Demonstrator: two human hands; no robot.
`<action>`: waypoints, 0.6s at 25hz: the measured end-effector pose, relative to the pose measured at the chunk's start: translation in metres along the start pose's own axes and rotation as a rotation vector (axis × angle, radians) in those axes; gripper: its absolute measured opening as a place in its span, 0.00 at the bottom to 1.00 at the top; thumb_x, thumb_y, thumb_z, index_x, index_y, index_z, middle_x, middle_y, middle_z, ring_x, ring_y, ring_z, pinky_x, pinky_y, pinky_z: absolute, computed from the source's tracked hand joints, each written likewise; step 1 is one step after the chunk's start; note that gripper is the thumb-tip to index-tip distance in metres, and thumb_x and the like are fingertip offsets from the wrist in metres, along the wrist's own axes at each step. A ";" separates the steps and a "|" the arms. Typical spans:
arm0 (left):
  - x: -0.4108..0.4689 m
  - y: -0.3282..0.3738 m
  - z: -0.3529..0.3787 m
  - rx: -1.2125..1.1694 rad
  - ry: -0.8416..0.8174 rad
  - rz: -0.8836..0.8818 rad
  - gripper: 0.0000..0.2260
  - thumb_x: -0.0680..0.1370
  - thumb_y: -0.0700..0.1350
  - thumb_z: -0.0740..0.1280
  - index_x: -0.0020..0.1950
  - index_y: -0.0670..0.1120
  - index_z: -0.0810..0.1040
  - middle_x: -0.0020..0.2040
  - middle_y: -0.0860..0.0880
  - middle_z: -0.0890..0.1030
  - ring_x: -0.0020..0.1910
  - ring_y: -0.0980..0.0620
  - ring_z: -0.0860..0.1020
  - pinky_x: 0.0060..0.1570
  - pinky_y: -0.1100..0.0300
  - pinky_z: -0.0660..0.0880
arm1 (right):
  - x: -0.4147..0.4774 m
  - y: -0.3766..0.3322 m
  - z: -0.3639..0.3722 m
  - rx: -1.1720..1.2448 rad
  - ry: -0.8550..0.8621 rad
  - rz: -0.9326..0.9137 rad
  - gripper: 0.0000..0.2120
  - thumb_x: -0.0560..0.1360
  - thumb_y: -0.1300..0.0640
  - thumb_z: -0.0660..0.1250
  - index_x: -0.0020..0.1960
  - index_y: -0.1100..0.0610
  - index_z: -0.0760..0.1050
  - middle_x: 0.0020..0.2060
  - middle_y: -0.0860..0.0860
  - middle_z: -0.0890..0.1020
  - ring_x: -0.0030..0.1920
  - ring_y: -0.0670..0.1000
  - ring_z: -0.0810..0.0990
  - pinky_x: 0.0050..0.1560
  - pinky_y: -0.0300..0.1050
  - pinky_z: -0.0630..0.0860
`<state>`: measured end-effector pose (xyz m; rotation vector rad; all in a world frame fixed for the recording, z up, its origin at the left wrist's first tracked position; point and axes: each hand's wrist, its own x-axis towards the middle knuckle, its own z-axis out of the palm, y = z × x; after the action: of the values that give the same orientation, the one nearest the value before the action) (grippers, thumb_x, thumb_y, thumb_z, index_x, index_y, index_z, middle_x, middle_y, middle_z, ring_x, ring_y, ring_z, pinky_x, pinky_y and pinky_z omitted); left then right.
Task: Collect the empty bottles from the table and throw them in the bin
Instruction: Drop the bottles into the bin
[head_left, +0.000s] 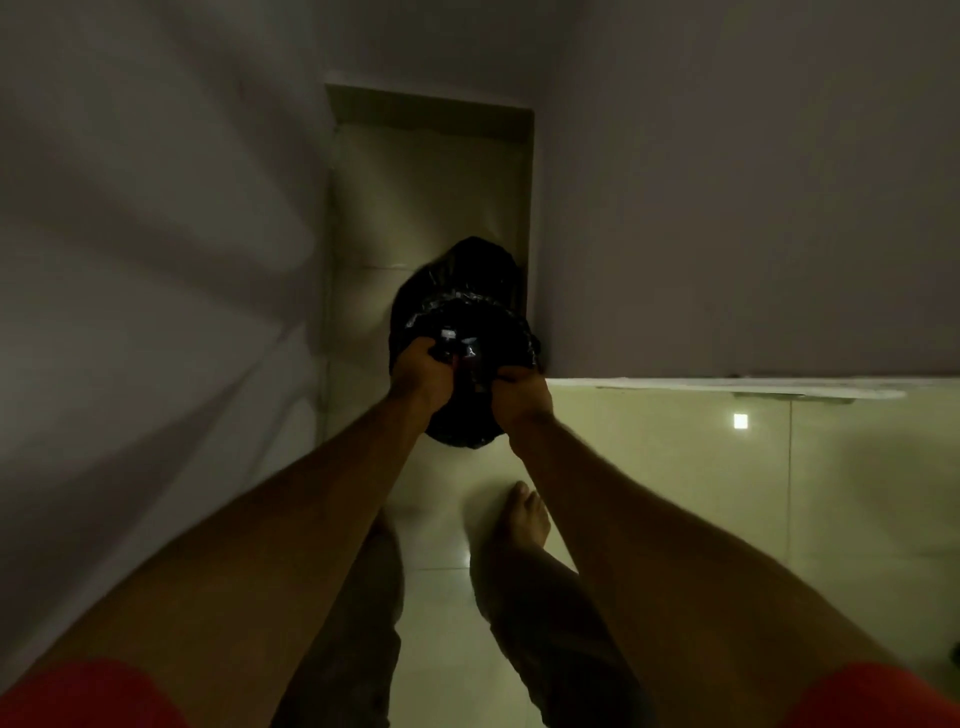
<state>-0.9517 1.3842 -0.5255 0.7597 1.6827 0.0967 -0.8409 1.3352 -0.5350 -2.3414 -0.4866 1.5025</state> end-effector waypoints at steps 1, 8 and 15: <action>-0.012 -0.001 -0.002 -0.005 0.034 0.001 0.20 0.79 0.37 0.60 0.72 0.40 0.69 0.70 0.39 0.72 0.69 0.38 0.71 0.69 0.49 0.69 | -0.012 -0.001 -0.002 0.055 -0.007 0.010 0.14 0.77 0.61 0.63 0.60 0.58 0.81 0.60 0.59 0.82 0.61 0.62 0.79 0.63 0.56 0.76; -0.137 0.015 -0.024 -0.248 0.081 0.028 0.14 0.78 0.35 0.60 0.64 0.39 0.75 0.68 0.37 0.74 0.67 0.37 0.72 0.68 0.45 0.69 | -0.147 -0.036 -0.055 0.410 -0.088 0.045 0.09 0.75 0.62 0.63 0.41 0.54 0.79 0.41 0.55 0.80 0.40 0.56 0.77 0.41 0.48 0.76; -0.324 0.075 -0.052 -0.054 -0.016 0.284 0.16 0.78 0.40 0.64 0.67 0.45 0.75 0.63 0.45 0.78 0.61 0.45 0.77 0.63 0.50 0.74 | -0.324 -0.066 -0.150 0.520 -0.038 -0.110 0.09 0.80 0.61 0.63 0.57 0.61 0.79 0.43 0.54 0.82 0.43 0.52 0.80 0.44 0.46 0.79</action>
<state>-0.9476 1.2893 -0.2026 0.9523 1.5423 0.3320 -0.8379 1.2379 -0.1849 -1.8573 -0.1945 1.4171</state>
